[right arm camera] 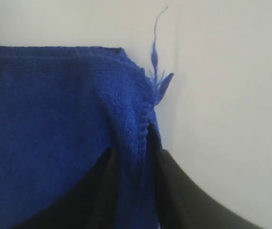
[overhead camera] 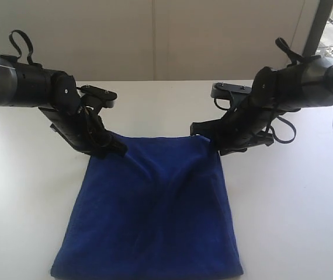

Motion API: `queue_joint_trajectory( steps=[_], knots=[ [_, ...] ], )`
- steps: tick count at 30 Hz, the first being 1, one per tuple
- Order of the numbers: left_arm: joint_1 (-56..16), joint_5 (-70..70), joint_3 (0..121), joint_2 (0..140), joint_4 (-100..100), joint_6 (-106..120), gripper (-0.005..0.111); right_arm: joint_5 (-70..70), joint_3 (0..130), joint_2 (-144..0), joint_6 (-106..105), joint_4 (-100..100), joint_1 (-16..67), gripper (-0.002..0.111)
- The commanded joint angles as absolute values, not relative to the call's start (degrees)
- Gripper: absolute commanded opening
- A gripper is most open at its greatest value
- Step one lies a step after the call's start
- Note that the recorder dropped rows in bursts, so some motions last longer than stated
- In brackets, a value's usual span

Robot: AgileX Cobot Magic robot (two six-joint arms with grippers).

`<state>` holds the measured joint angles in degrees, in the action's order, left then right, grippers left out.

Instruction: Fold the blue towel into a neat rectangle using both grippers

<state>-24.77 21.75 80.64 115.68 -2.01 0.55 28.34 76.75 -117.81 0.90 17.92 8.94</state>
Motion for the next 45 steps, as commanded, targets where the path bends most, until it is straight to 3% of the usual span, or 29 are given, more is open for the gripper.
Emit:
queue_joint_trajectory(
  steps=[1,7,12,33,36,41,45],
  knots=[
    [-24.7,22.3,80.4,115.6,-2.7,0.0,0.000,26.6,76.5,-119.5,-0.6,19.3,8.6,0.026],
    [-24.7,21.9,80.4,115.6,-2.7,0.0,0.000,25.8,76.5,-120.0,-2.9,19.9,8.6,0.023],
    [-24.7,22.0,80.4,115.6,-2.7,0.0,0.000,26.2,76.5,-120.0,-3.9,19.6,8.6,0.001],
    [-24.7,23.6,80.4,115.6,-1.9,1.5,0.000,28.9,78.0,-119.6,-3.9,9.4,8.6,0.000],
    [-24.7,23.9,80.4,115.4,-1.3,1.5,0.000,29.5,78.2,-119.1,-3.9,9.4,8.6,0.009],
    [-24.7,25.1,80.7,112.8,-1.0,1.5,0.000,31.8,78.2,-116.8,-3.9,9.2,8.6,0.038],
    [-24.7,27.3,80.7,110.2,-1.0,1.5,0.000,36.2,78.2,-114.2,-3.9,9.2,8.6,0.043]
  ],
)
